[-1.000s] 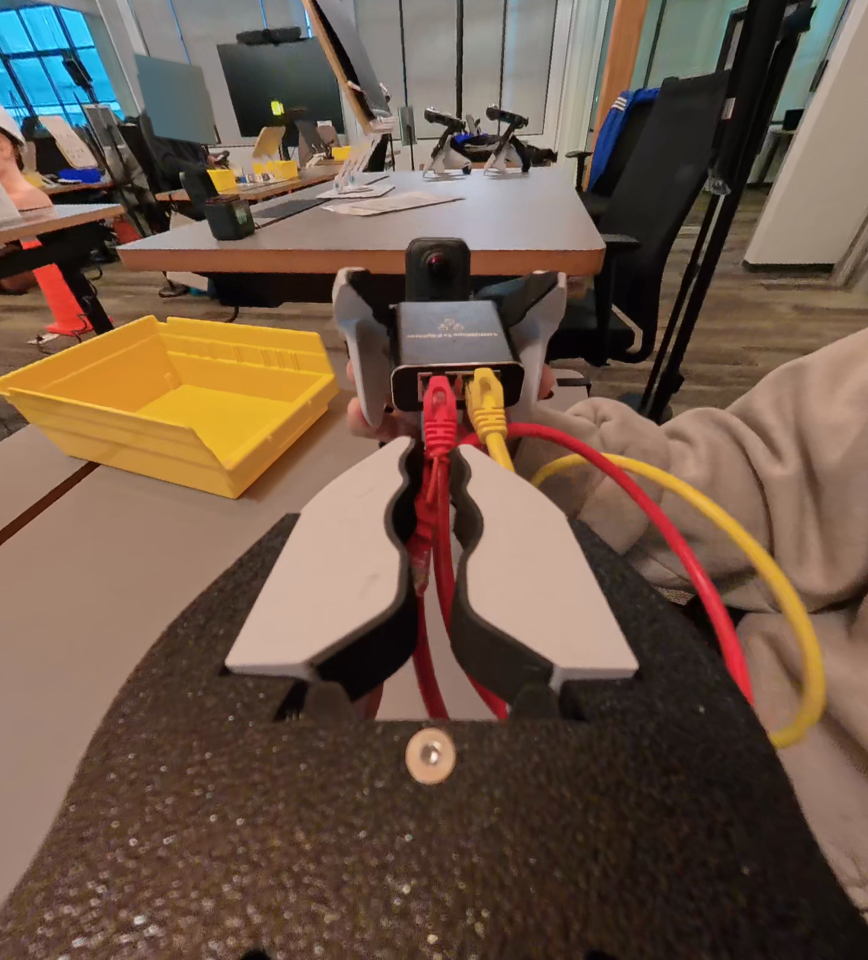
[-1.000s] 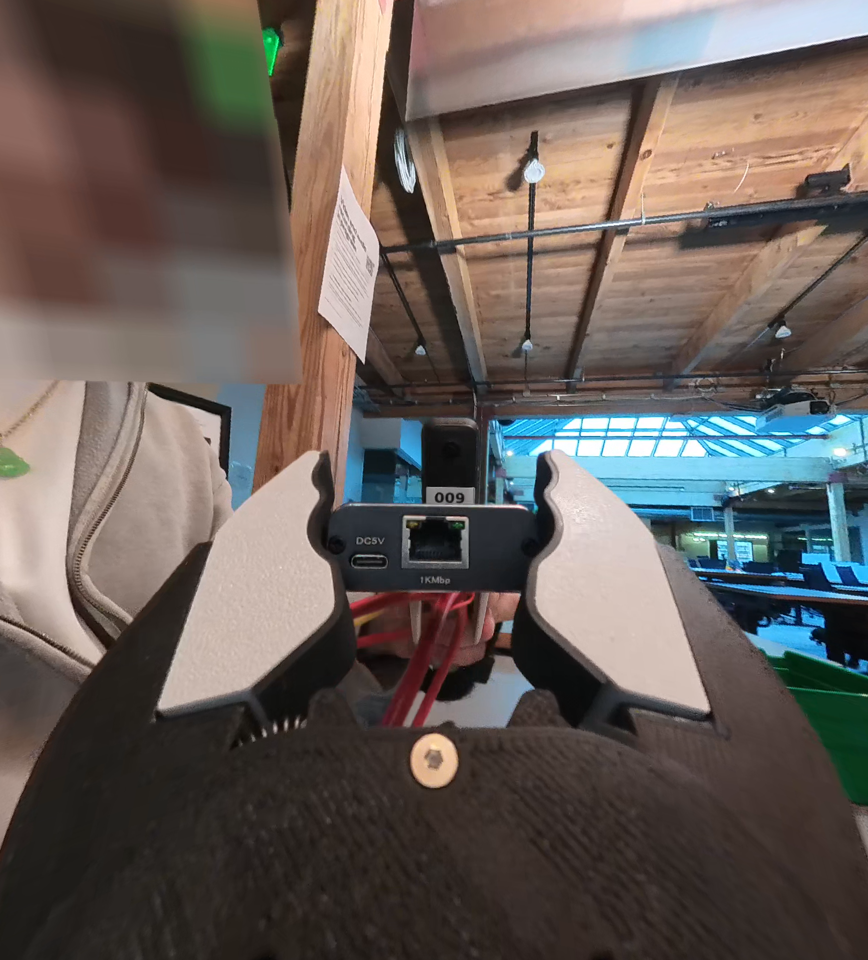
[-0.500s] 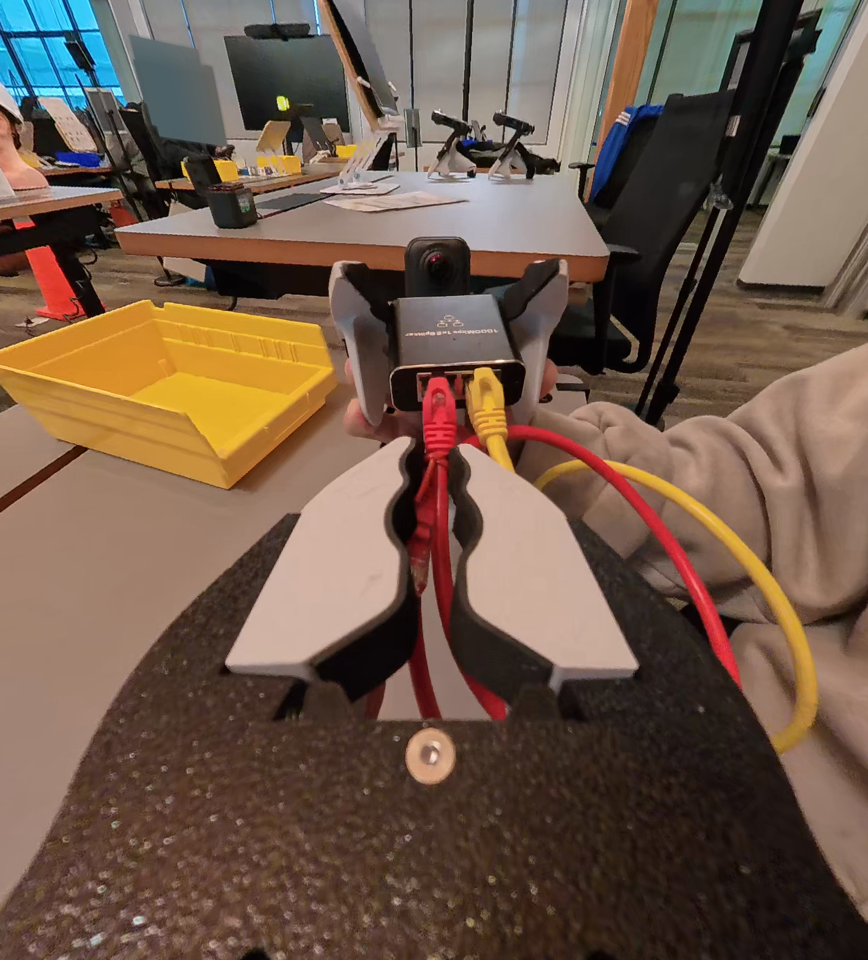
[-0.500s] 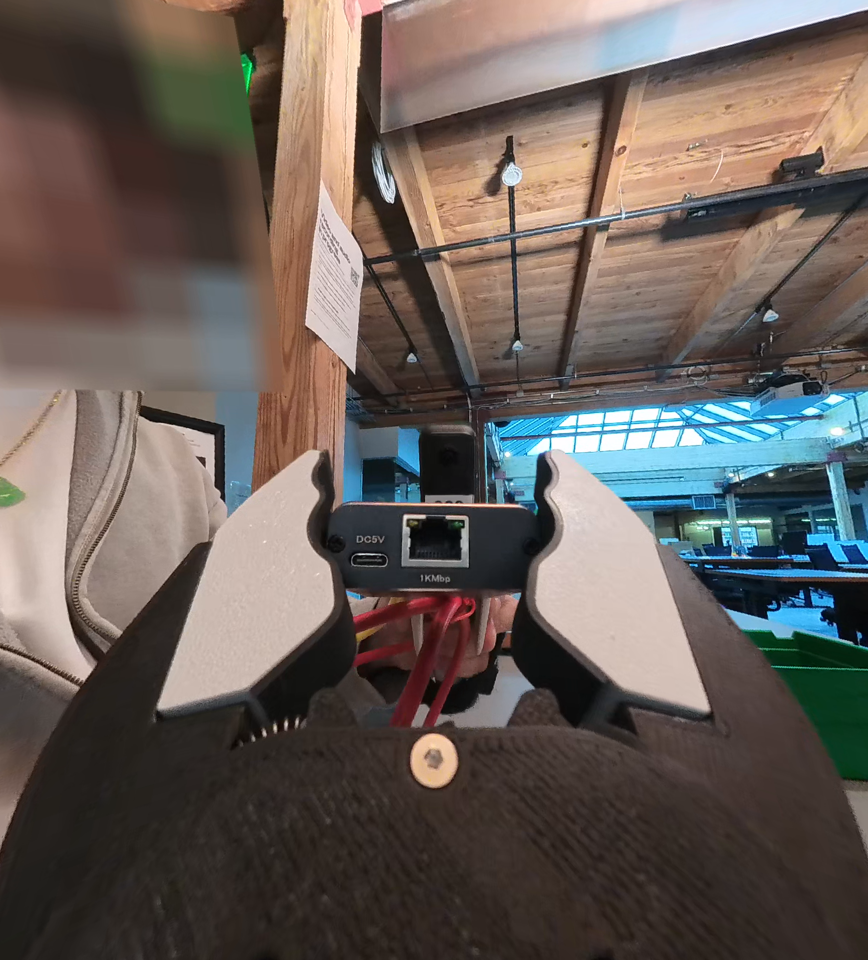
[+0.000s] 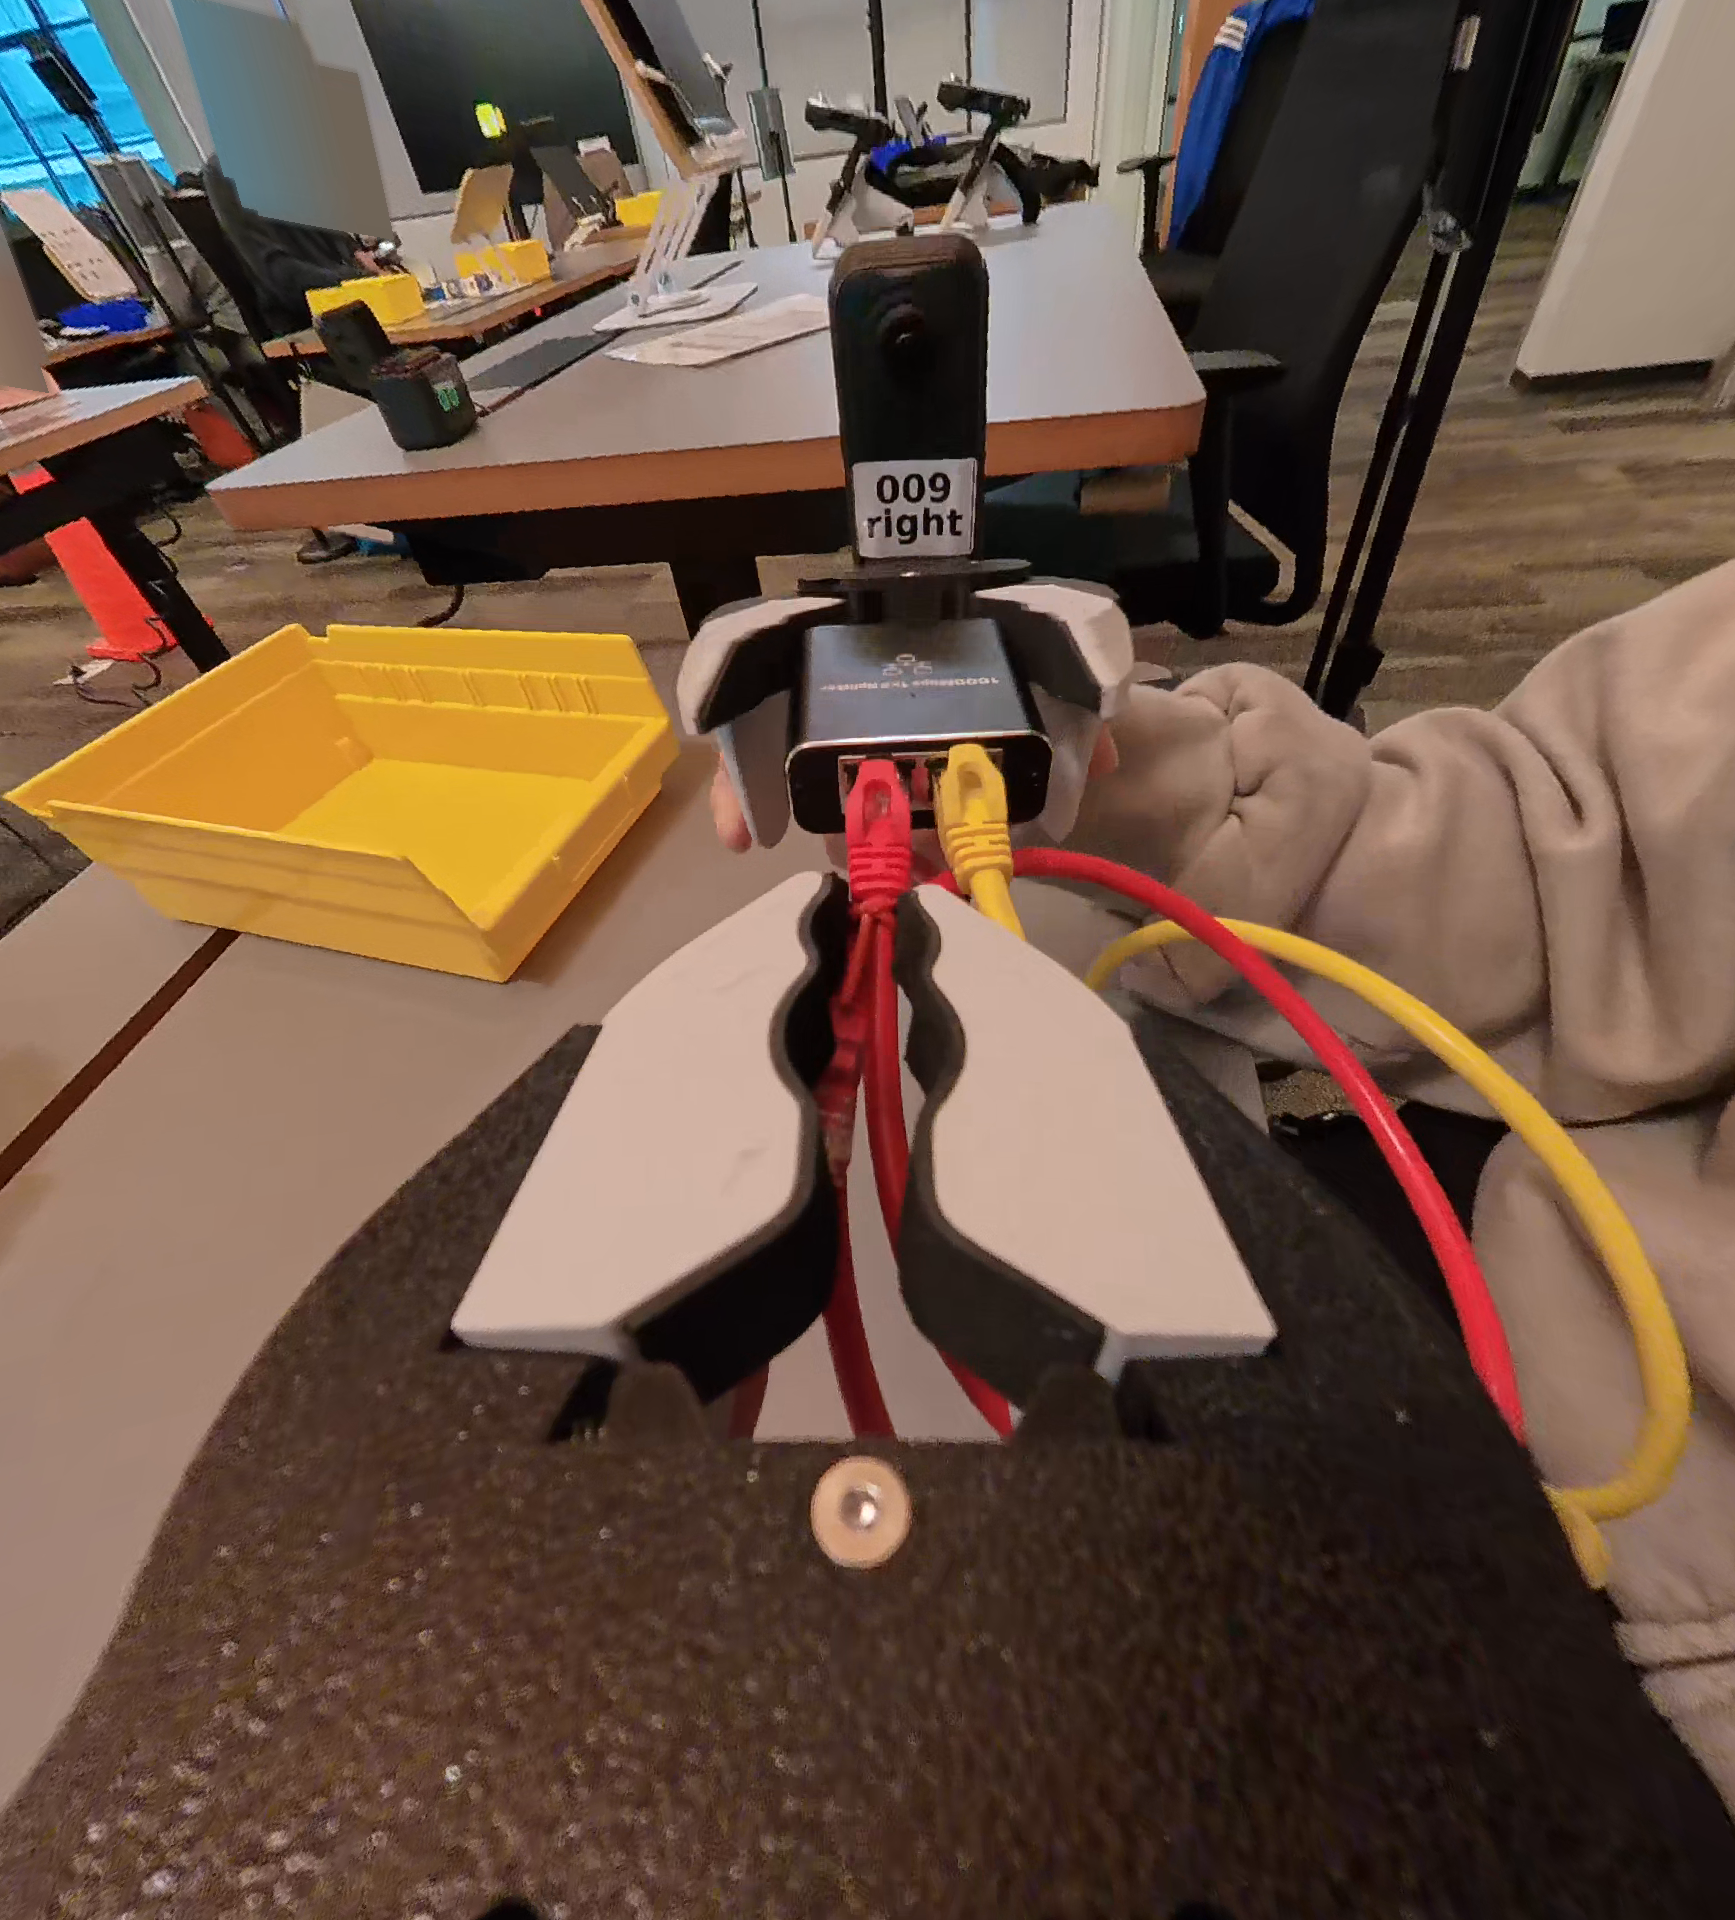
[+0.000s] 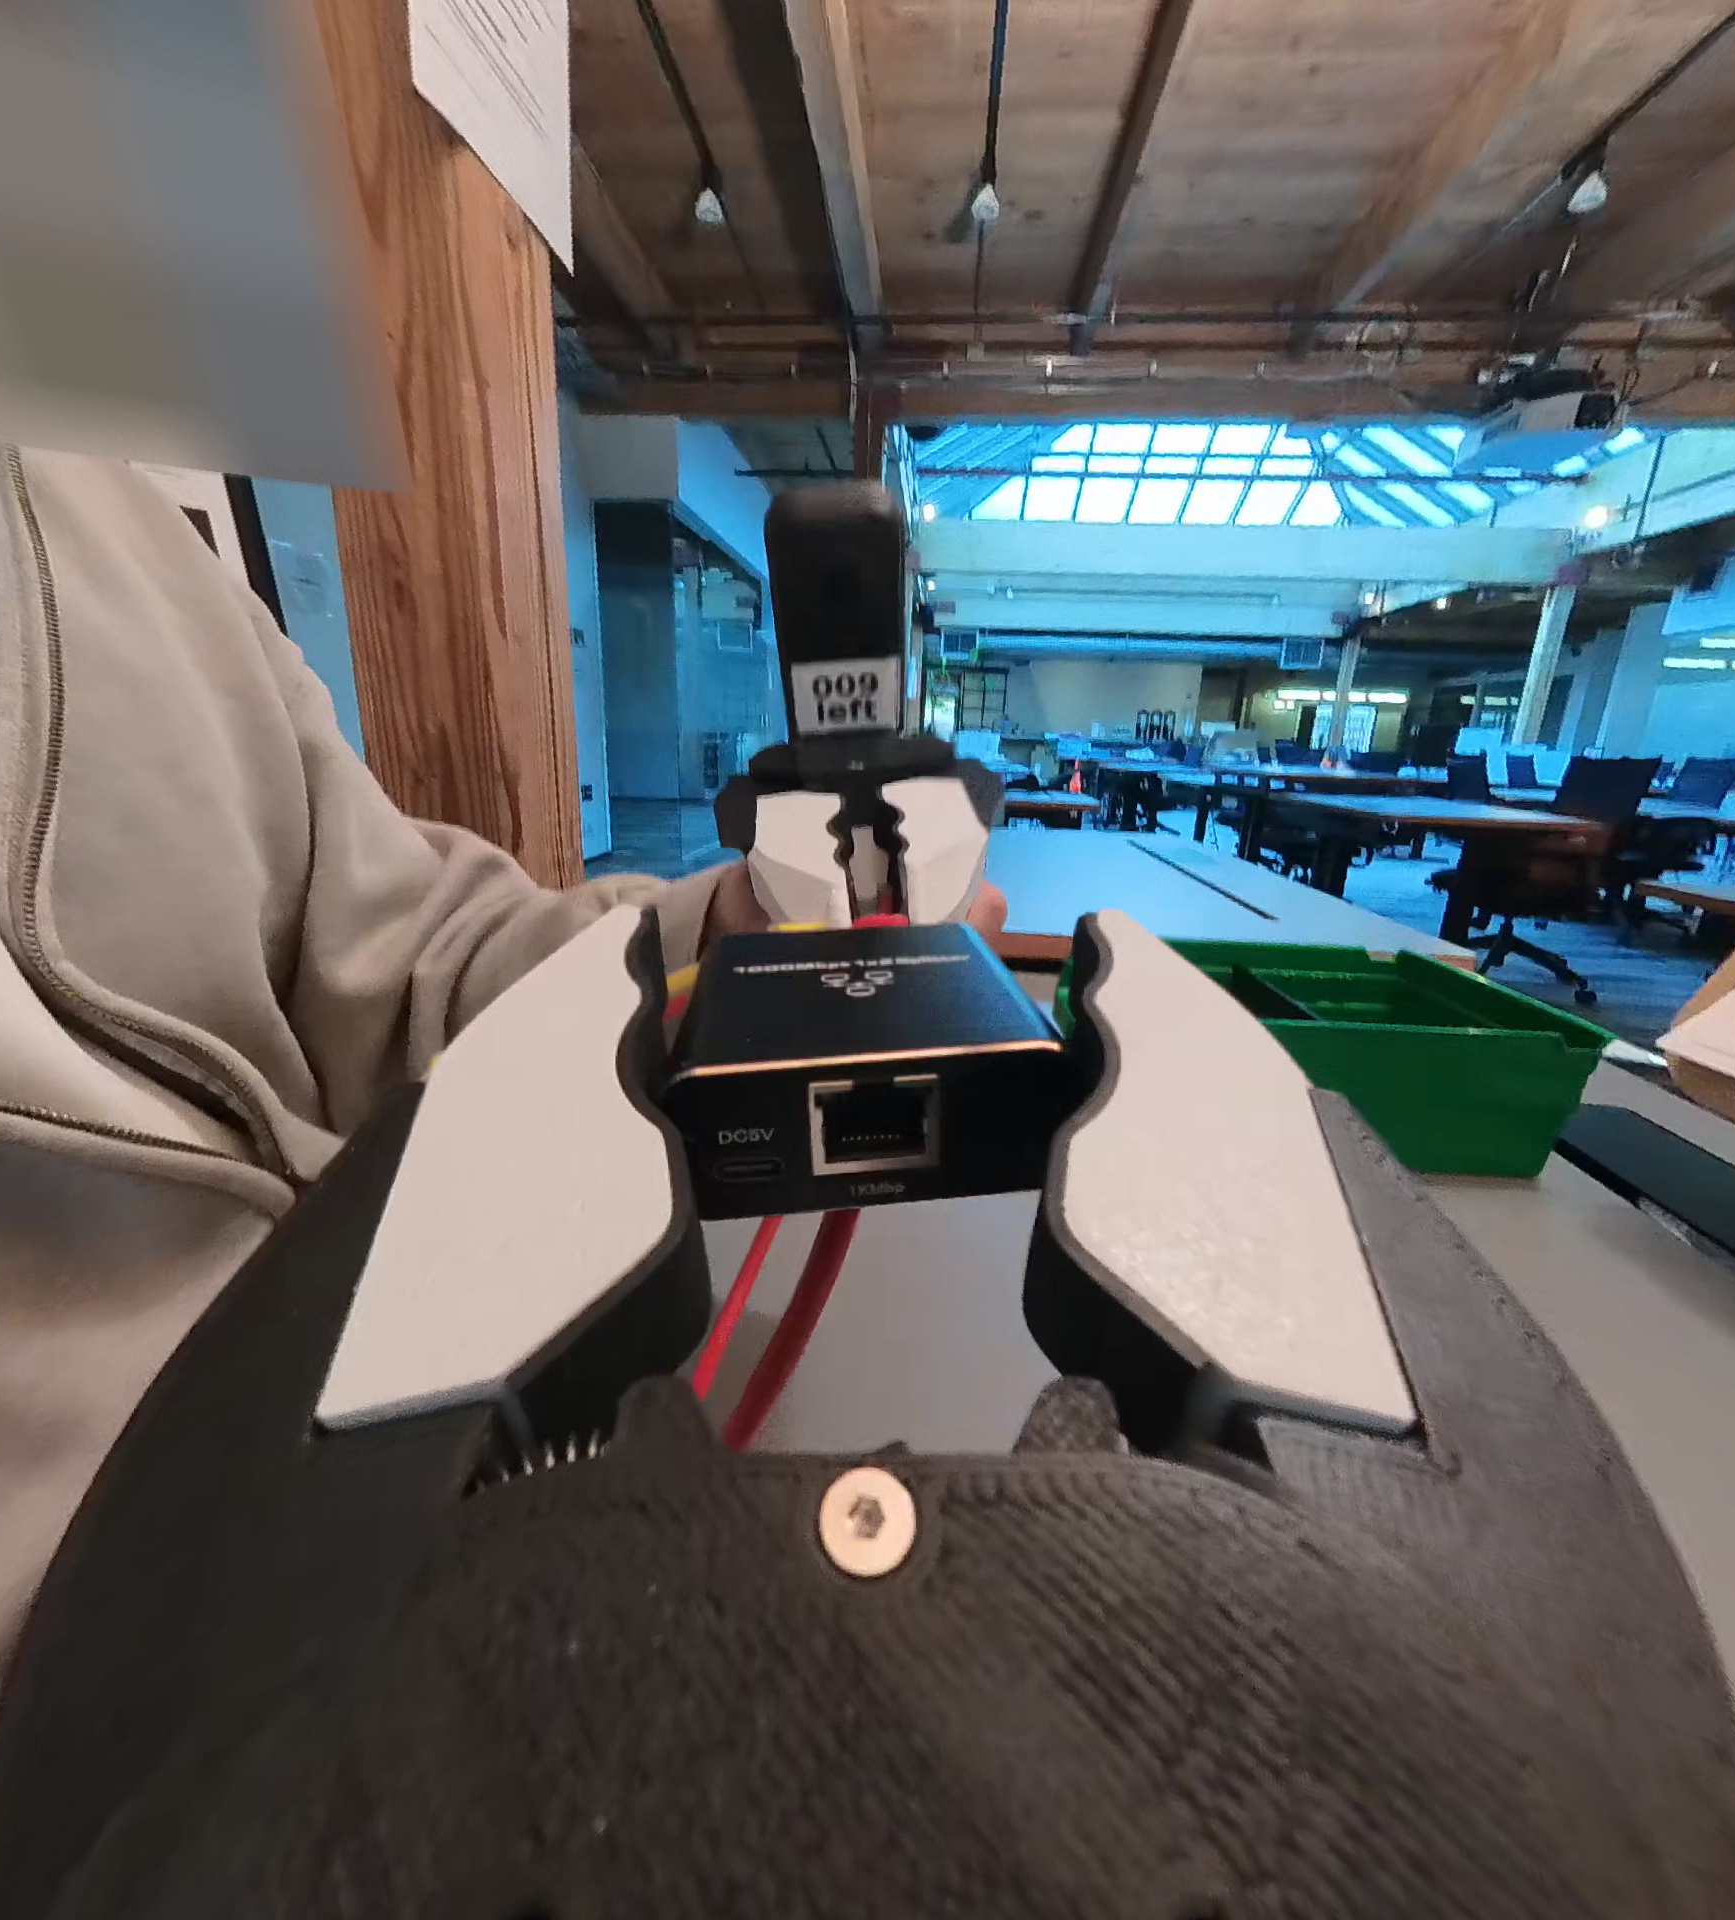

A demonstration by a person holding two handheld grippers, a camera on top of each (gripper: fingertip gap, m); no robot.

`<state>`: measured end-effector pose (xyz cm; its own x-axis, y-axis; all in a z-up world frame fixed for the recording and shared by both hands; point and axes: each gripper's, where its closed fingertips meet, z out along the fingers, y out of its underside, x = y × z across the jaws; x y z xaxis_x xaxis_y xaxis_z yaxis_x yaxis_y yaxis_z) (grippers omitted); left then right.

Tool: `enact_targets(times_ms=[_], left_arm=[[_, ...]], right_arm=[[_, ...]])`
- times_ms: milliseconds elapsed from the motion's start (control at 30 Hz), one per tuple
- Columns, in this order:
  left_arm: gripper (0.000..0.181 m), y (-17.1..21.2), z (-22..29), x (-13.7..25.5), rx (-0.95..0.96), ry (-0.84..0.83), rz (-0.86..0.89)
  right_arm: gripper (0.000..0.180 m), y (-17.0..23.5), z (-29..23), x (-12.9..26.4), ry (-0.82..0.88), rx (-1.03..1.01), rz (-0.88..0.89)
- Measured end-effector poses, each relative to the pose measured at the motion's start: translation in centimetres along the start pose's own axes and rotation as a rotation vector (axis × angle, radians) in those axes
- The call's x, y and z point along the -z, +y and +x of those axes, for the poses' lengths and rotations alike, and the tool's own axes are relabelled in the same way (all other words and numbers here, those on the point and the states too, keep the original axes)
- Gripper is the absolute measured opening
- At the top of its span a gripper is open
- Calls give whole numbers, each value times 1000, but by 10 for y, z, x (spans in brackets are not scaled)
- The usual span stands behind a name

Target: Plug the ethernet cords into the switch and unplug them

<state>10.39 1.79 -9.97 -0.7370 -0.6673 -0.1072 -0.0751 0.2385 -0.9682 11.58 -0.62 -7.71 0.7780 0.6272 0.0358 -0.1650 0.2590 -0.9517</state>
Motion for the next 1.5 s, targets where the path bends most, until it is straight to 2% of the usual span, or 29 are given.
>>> enact_targets(times_ms=[300,467,733,967,1233,1500], left_arm=[[8,0,-3,7,45,71,-55],[8,0,-2,11,54,82,-45],[11,-8,1,19,-48,59,4],[8,4,0,28,-65,32,-78],[8,2,0,30,-31,15,-48],[10,-1,-5,23,-107,-19,-52]], right_arm=[[78,36,2,-5,63,89,-291],[77,34,2,-9,63,168,-280],[77,25,1,-19,19,121,-135],[77,34,1,-28,15,97,-168],[77,37,0,-36,-14,19,-95],[77,31,5,-26,19,87,-102]])
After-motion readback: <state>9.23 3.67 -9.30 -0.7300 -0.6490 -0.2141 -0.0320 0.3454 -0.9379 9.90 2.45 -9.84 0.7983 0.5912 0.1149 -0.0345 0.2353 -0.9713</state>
